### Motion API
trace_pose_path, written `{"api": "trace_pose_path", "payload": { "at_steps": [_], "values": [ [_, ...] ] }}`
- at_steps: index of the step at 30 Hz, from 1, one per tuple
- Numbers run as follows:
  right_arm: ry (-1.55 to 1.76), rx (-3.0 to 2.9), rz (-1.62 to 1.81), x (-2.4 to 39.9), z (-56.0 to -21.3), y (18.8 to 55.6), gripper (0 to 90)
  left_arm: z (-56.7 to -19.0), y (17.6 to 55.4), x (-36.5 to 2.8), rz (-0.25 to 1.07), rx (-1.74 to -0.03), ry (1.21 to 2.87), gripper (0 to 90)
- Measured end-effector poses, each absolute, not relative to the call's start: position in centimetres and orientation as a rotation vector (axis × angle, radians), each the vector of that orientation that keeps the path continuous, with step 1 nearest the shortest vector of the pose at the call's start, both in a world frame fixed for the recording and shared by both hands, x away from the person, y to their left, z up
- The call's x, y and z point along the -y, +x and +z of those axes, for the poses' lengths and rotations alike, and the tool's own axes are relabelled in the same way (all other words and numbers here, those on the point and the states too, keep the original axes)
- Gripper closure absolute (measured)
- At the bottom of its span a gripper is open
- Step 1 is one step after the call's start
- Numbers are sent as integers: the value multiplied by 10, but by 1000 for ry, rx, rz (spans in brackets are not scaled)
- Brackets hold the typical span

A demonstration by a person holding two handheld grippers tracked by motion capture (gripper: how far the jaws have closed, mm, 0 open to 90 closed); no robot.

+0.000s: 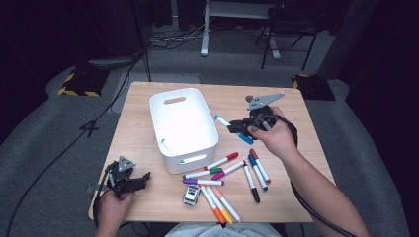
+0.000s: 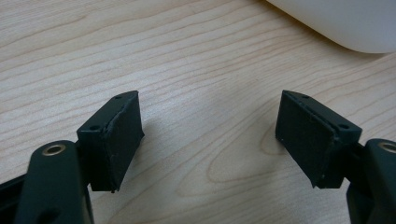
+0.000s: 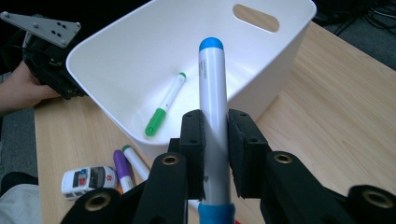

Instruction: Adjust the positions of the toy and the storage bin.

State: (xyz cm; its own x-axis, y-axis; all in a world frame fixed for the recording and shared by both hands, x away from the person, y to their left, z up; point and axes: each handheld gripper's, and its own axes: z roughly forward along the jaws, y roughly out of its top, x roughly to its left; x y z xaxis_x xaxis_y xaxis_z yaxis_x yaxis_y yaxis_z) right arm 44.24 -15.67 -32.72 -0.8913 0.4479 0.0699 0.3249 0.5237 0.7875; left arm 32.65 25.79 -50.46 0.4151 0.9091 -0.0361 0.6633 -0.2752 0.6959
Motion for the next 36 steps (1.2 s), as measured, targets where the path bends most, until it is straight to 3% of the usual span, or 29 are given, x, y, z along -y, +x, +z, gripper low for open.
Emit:
{"api": "trace_pose_path", "payload": {
  "at_steps": [20,36],
  "values": [
    [539,-2615,1395,81,-324,455,769,-505,328,-258,497,-1324,2035,230],
    [529,-2630,1380,60,-340,459,769,-504,327,-258,496,-1325,2035,230]
  ]
}}
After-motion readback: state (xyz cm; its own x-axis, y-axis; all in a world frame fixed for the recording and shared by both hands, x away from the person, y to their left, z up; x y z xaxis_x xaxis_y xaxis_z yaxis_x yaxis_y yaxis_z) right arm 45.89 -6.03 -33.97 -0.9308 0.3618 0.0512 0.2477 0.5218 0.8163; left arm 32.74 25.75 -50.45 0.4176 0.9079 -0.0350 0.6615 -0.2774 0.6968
